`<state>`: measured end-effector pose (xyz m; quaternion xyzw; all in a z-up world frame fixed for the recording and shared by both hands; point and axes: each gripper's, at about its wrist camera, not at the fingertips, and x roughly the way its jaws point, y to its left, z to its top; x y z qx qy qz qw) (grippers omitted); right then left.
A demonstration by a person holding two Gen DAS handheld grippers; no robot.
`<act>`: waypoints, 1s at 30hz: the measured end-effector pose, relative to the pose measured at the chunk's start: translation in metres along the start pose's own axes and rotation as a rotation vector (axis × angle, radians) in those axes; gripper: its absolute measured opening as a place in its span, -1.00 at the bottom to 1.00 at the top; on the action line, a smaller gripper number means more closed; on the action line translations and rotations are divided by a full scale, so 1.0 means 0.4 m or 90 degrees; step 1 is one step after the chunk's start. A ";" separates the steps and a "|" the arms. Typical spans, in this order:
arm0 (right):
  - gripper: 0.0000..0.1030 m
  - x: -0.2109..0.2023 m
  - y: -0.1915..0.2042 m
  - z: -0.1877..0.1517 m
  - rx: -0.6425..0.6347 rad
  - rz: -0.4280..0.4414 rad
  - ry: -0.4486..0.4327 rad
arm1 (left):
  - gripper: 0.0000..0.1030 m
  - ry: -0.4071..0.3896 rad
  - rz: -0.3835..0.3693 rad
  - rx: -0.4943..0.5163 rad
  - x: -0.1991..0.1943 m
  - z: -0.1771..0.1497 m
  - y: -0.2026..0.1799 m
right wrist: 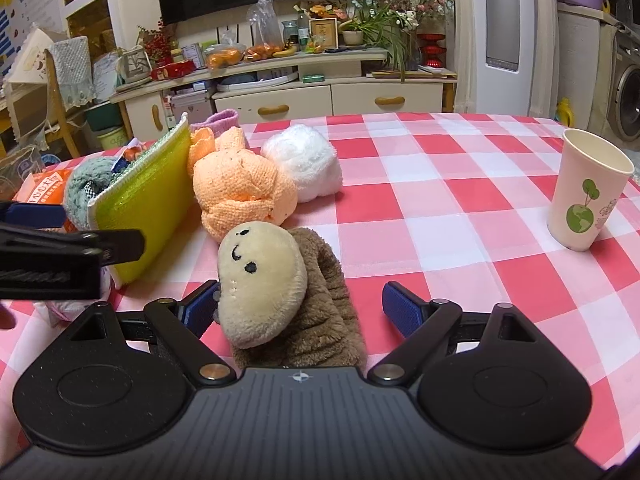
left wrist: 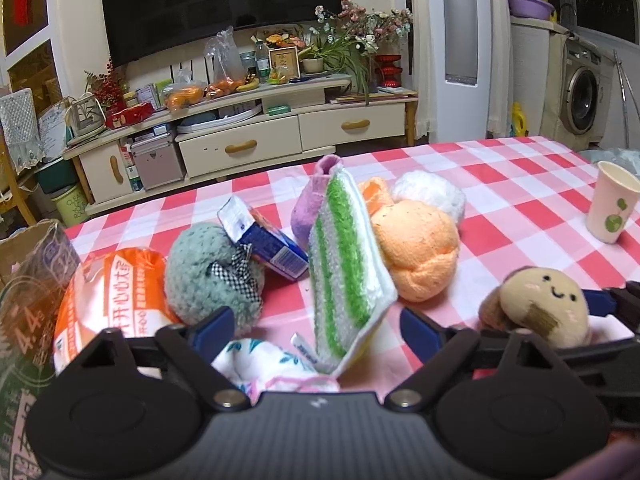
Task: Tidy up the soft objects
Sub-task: 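Reach the left tool to the green-striped sponge while the right reaches the brown monkey plush, then close the left tool on the green-striped sponge while the right grasps the monkey plush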
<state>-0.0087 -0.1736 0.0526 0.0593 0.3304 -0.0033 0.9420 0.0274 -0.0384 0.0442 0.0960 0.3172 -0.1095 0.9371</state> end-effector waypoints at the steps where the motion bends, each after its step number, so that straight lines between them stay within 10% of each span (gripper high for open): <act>1: 1.00 -0.001 0.000 0.000 -0.003 0.001 -0.001 | 0.65 0.001 0.002 -0.002 0.007 0.003 0.000; 20: 0.93 0.001 -0.019 0.015 -0.010 0.037 -0.014 | -0.41 0.011 0.010 -0.011 0.055 0.026 -0.009; 30: 0.27 0.008 -0.011 0.020 -0.036 0.036 -0.021 | -0.63 0.007 -0.002 -0.027 0.042 0.024 0.000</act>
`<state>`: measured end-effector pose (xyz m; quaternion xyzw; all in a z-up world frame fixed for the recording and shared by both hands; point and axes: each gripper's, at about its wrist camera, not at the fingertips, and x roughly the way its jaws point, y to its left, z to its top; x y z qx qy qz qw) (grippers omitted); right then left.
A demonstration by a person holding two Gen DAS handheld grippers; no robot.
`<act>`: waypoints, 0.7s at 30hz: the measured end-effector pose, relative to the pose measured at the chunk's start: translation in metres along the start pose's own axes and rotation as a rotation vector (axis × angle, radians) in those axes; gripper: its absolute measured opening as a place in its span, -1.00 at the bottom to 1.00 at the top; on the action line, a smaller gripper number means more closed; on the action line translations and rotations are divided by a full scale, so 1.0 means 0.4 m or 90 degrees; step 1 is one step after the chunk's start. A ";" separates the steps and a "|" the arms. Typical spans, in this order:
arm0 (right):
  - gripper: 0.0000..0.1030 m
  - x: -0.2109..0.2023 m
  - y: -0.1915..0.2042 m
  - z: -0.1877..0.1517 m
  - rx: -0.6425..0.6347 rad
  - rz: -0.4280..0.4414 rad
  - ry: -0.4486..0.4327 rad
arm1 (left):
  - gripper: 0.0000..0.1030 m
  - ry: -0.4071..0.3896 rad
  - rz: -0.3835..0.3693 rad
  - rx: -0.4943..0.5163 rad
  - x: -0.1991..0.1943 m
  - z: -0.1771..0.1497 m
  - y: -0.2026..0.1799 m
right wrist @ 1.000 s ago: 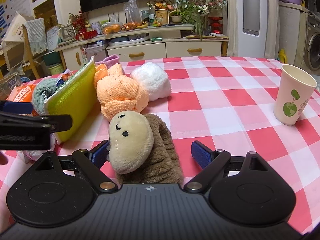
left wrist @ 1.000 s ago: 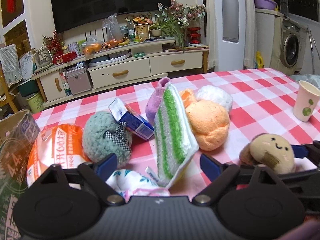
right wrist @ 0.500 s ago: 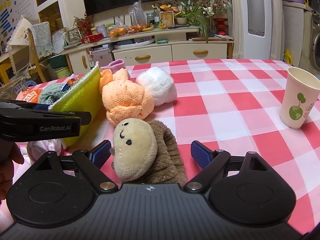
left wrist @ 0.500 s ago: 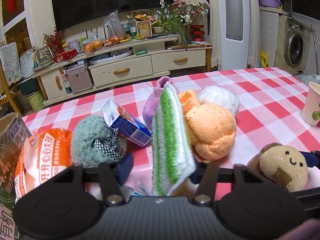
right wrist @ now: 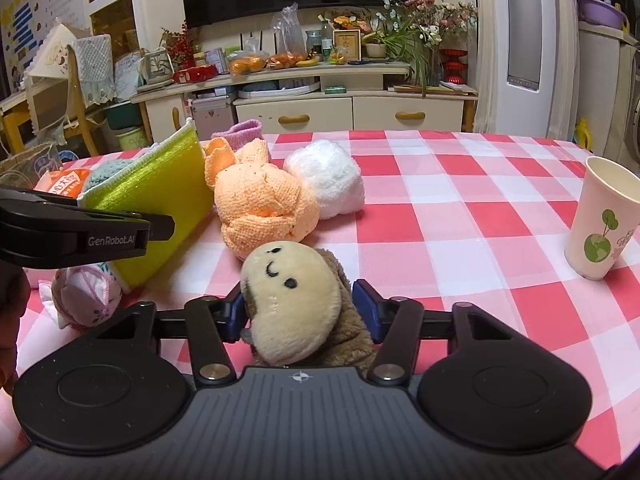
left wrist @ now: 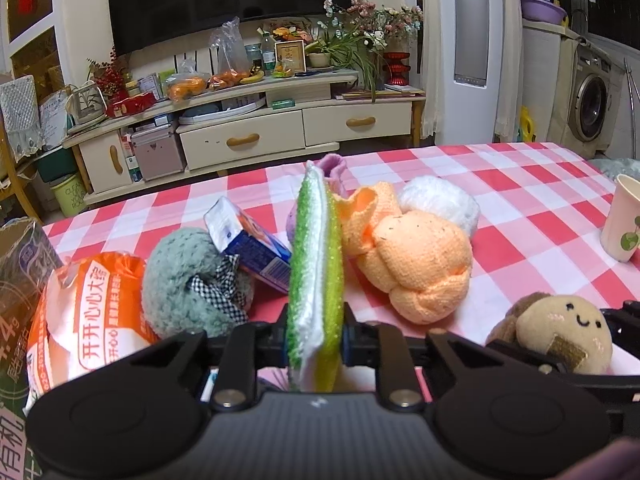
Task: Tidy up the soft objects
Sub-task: 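Close the left tool on the green-striped sponge while the right grasps the monkey plush, then carry the sponge with the left tool over the box while the right carries the monkey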
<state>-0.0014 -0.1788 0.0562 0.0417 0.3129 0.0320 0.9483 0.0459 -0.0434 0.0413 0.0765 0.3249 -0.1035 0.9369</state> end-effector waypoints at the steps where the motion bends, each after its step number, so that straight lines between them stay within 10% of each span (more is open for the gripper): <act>1: 0.25 0.001 -0.001 0.000 0.001 0.000 0.000 | -0.63 -0.001 -0.002 -0.003 -0.003 0.000 0.002; 21: 0.04 -0.019 -0.031 0.012 0.058 0.021 -0.028 | -0.64 -0.053 -0.033 -0.044 -0.116 0.013 0.080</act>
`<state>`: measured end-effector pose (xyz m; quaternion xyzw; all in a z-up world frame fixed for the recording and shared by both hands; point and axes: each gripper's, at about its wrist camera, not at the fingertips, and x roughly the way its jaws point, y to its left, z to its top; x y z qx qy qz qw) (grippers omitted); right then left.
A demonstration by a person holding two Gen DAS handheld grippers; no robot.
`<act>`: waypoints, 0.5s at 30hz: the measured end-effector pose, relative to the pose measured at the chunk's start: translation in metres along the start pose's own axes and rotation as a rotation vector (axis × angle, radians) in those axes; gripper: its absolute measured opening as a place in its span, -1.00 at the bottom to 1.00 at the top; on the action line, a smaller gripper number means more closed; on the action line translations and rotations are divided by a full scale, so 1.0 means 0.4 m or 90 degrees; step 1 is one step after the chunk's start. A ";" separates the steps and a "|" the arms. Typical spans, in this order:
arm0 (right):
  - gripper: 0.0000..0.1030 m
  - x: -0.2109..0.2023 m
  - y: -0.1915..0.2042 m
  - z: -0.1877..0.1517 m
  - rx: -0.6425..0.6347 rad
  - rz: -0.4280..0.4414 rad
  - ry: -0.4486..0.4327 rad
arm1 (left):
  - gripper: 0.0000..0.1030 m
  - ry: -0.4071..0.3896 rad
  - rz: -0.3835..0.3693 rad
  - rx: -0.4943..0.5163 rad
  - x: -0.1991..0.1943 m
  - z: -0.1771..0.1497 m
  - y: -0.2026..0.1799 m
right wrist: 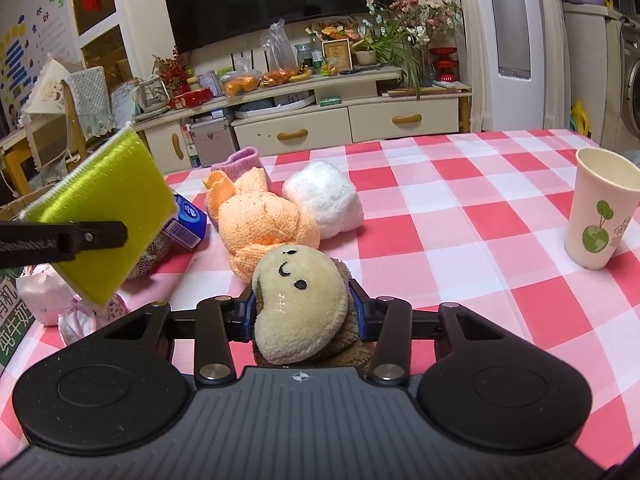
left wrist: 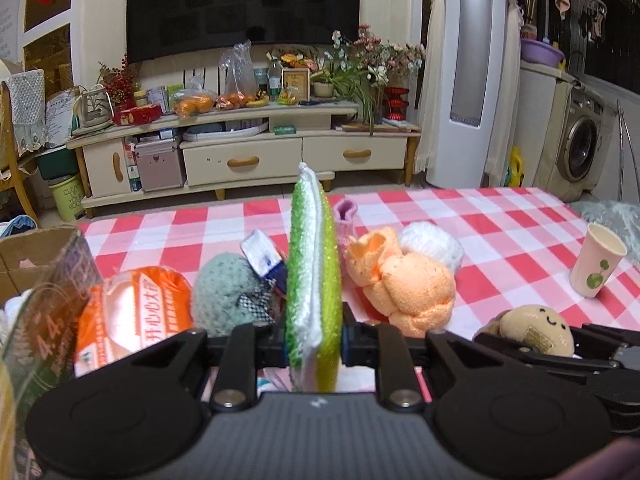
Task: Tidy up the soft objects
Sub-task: 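Carry the sponge with the left tool over the box while the right carries the monkey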
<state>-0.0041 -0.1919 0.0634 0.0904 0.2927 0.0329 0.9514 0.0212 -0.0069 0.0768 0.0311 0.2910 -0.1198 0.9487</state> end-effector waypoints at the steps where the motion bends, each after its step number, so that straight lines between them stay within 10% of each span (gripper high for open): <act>1: 0.04 -0.001 0.002 0.000 -0.001 -0.001 -0.002 | -0.64 -0.004 0.000 -0.001 -0.007 0.001 0.005; 15: 0.04 -0.028 0.034 0.005 -0.018 -0.010 -0.020 | -0.64 -0.045 -0.011 -0.032 -0.087 0.018 0.068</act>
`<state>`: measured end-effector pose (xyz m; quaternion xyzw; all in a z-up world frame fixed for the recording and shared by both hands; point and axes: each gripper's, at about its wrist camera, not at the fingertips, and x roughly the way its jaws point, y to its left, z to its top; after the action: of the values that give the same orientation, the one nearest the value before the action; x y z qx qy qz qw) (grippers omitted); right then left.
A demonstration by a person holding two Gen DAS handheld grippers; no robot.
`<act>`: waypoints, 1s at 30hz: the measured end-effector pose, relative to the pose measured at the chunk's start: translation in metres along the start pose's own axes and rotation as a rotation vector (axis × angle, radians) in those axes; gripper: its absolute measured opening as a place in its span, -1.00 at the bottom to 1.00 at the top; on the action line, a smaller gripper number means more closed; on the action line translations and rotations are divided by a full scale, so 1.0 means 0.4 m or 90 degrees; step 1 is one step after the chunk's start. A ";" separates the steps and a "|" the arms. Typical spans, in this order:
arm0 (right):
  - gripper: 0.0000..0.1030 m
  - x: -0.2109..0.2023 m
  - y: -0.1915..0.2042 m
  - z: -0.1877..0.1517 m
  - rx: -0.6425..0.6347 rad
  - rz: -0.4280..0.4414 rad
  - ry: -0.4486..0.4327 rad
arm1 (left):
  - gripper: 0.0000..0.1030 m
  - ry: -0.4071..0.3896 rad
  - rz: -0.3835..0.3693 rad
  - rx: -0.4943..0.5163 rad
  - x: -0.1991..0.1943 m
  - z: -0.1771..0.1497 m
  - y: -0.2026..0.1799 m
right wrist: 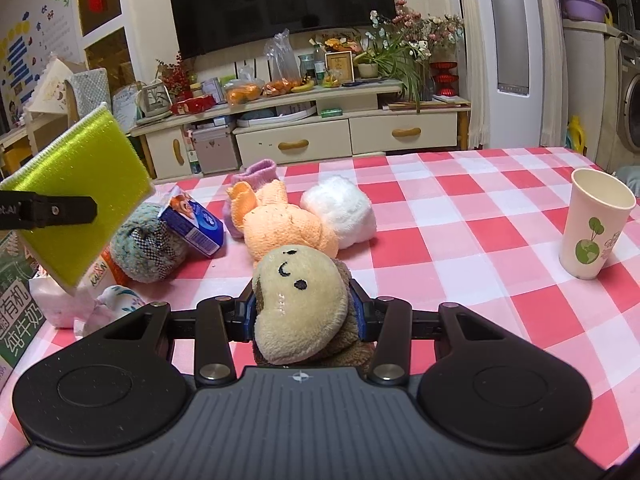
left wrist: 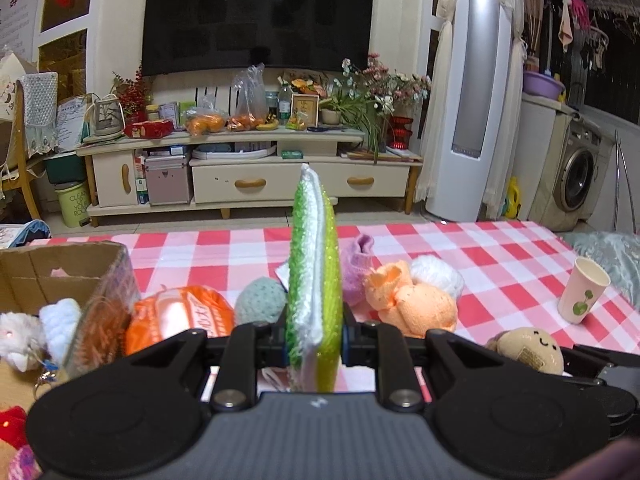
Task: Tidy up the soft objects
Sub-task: 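Carry the sponge with the left tool over the box while the right carries the monkey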
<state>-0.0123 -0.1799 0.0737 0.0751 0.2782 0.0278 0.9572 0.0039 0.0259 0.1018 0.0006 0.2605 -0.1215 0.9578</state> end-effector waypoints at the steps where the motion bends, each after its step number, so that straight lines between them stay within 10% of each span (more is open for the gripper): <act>1: 0.04 -0.002 0.003 0.001 0.001 -0.001 -0.001 | -0.64 -0.004 0.000 -0.003 -0.007 0.002 0.006; 30: 0.04 -0.080 0.233 0.096 -0.014 0.116 -0.057 | -0.63 -0.082 0.050 -0.087 -0.165 0.026 0.228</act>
<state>-0.0200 -0.0957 0.1375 0.0906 0.2272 0.1146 0.9628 -0.0246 0.1291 0.1381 -0.0621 0.2057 -0.0656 0.9744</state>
